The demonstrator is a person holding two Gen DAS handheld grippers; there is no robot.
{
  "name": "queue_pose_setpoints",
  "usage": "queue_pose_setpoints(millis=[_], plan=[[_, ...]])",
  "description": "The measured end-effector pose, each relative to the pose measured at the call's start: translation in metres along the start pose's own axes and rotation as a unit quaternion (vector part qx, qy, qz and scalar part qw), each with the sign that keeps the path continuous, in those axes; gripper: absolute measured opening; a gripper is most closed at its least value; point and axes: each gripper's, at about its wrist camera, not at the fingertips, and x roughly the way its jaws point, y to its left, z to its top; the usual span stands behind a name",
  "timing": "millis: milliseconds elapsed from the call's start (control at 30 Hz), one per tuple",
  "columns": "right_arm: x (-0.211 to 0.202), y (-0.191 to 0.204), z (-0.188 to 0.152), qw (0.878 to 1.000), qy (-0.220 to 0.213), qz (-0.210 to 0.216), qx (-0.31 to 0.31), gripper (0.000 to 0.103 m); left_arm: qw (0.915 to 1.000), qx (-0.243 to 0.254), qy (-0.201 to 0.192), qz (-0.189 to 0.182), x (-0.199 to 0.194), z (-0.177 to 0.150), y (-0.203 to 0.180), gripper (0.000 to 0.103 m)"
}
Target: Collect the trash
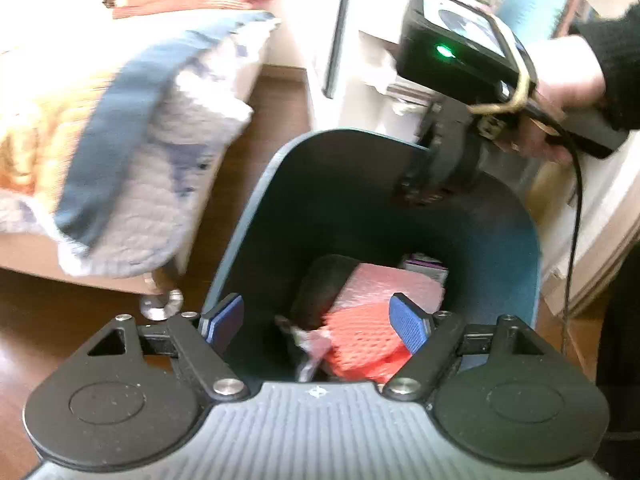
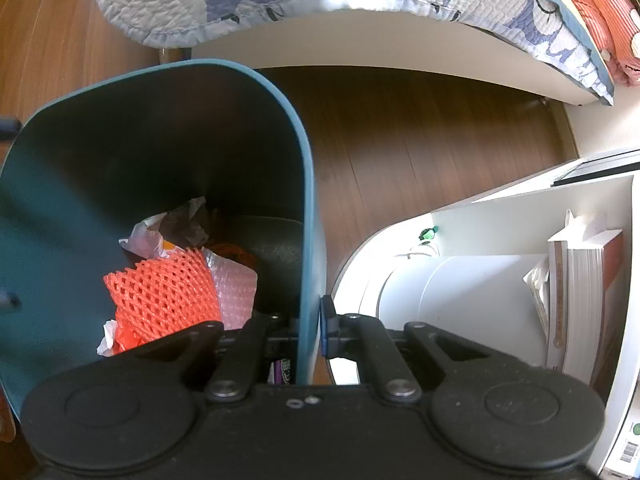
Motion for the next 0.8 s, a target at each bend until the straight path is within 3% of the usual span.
queue_pose_setpoints(millis=[233,367,533,633,800], plan=[[0.012,-0.005,0.001,1.0,0.007,0.003,0.004,0.003,0.9958,-0.053,-0.022,0.072,-0.017,-0.01,0.034,0.08],[0.027,-0.01,0.005,1.0,0.008,-0.004,0.012,0.003,0.9915,-0.092,-0.021,0.09,-0.025,-0.015,0.052,0.08],[0.034,-0.021,0.008,1.0,0.007,0.009,0.029,0.004,0.9872,-0.106,-0.019,0.118,-0.037,-0.026,0.068,0.08],[0.039,-0.025,0.01,0.999,0.004,0.02,0.033,0.01,0.9841,-0.128,-0.007,0.123,-0.037,-0.035,0.079,0.08],[0.049,-0.032,0.013,0.998,0.0,0.028,0.049,0.01,0.9809,-0.145,0.003,0.13,-0.033,-0.041,0.087,0.08]])
